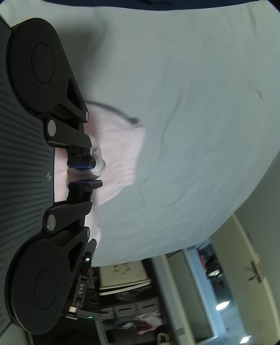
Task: Fold clothes
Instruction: 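Lower the folded pants onto the bed and open both grippers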
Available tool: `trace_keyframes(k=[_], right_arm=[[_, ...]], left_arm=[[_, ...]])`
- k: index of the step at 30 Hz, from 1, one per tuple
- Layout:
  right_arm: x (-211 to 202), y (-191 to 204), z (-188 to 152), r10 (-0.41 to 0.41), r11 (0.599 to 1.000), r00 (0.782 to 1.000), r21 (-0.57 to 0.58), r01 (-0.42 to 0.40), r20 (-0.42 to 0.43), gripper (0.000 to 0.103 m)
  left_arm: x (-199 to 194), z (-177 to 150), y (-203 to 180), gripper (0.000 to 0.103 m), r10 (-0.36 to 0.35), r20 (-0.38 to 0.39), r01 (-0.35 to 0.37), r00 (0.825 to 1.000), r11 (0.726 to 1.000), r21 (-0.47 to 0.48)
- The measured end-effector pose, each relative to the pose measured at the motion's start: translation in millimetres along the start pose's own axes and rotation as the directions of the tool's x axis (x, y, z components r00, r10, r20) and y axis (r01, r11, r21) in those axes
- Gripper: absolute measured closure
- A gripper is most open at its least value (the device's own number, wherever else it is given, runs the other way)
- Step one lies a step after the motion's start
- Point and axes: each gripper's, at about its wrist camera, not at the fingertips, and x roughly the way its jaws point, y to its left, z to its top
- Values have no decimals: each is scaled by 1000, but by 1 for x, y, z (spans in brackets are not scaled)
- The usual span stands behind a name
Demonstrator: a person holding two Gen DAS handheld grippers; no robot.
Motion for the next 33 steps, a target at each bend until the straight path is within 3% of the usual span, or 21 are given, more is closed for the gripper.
trace_keyframes(k=[6,17,20,22,24,28,31,33], right_arm=[[45,-24,18,-53,999,998,12,53,-22,99],[61,-38,19,-131,990,991,54,132,-30,93],[54,-35,18,-140,988,990,71,140,-11,87],[46,-30,19,-159,984,987,78,158,10,70],[35,-24,19,-180,982,983,63,177,34,62],[20,-9,14,-212,977,975,-2,213,62,62],[17,15,1,-307,929,947,-185,320,92,62],[20,31,-9,-362,873,924,-305,381,121,62]], left_arm=[[36,10,38,94,5,-3,-5,1000,996,-94],[38,-1,38,86,87,39,-84,995,994,-69],[24,-1,37,75,109,89,-102,990,992,-74],[15,-1,37,68,123,110,-115,986,990,-82],[3,-2,35,66,152,137,-141,979,987,-83],[-18,-13,23,66,199,180,-200,963,980,-8],[-25,-27,0,66,277,228,-310,934,942,128],[-21,-46,-25,67,345,293,-426,892,859,285]])
